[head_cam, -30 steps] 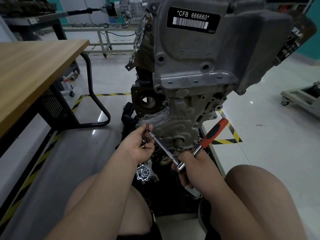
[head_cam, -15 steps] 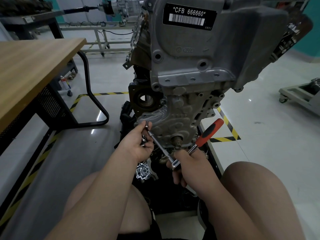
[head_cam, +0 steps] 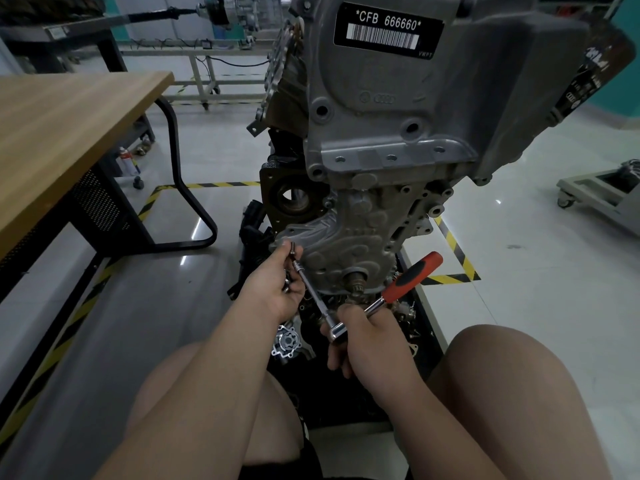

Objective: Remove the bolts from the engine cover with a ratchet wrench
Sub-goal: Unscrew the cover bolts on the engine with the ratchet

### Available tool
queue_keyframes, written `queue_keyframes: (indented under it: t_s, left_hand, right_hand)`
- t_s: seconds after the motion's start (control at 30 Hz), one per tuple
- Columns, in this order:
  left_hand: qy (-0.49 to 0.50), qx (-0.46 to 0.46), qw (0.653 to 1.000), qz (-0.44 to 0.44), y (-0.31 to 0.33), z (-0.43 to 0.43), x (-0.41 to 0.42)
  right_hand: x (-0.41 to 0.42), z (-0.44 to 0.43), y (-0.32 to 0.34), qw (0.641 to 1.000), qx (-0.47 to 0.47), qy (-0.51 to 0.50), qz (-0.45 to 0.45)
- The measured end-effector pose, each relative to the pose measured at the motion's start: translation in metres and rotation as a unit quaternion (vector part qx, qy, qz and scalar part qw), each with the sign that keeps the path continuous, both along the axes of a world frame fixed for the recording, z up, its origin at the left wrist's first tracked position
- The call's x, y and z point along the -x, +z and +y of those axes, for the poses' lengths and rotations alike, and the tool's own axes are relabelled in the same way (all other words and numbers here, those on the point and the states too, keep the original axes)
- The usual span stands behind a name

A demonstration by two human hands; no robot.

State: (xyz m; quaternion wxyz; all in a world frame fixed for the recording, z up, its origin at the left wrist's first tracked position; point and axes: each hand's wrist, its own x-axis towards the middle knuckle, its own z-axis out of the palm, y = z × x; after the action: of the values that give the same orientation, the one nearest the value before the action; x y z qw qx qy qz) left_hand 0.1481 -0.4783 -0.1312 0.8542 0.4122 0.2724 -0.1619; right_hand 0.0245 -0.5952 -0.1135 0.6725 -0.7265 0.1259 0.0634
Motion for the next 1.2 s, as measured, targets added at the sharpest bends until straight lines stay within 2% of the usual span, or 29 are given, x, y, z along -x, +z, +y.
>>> queue_keyframes:
  t_s: [0.27, 0.43, 0.57, 0.67, 0.77, 1.07, 1.2]
  left_hand:
    - [0.018, -0.023, 1.000, 0.011, -0.002, -0.003, -0.011]
    - [0.024, -0.028, 0.999, -0.002, 0.002, -0.010, -0.017]
    - [0.025, -0.145, 0.988, -0.037, -0.006, -0.009, -0.026]
    - [0.054, -0.259, 0.960, -0.087, -0.009, -0.008, -0.027]
    - [0.059, -0.355, 0.924, -0.131, -0.007, -0.004, -0.028]
    - [-0.024, -0.471, 0.862, -0.186, -0.008, 0.011, -0.044]
    - [-0.045, -0.573, 0.781, -0.243, -0.009, 0.012, -0.047]
  right_hand:
    - [-0.006, 0.026, -0.024, 1.000, -0.001, -0.027, -0.005]
    - [-0.012, 0.039, -0.043, 0.993, 0.107, -0.007, -0.043]
    - [-0.018, 0.040, -0.045, 0.986, 0.151, 0.000, -0.065]
    - [-0.021, 0.041, -0.048, 0.980, 0.185, 0.013, -0.075]
    - [-0.027, 0.041, -0.048, 0.986, 0.156, 0.013, -0.059]
    - [-0.036, 0.040, -0.052, 0.997, 0.080, -0.002, -0.023]
    - [-0.040, 0.039, -0.051, 0.999, 0.042, -0.006, -0.024]
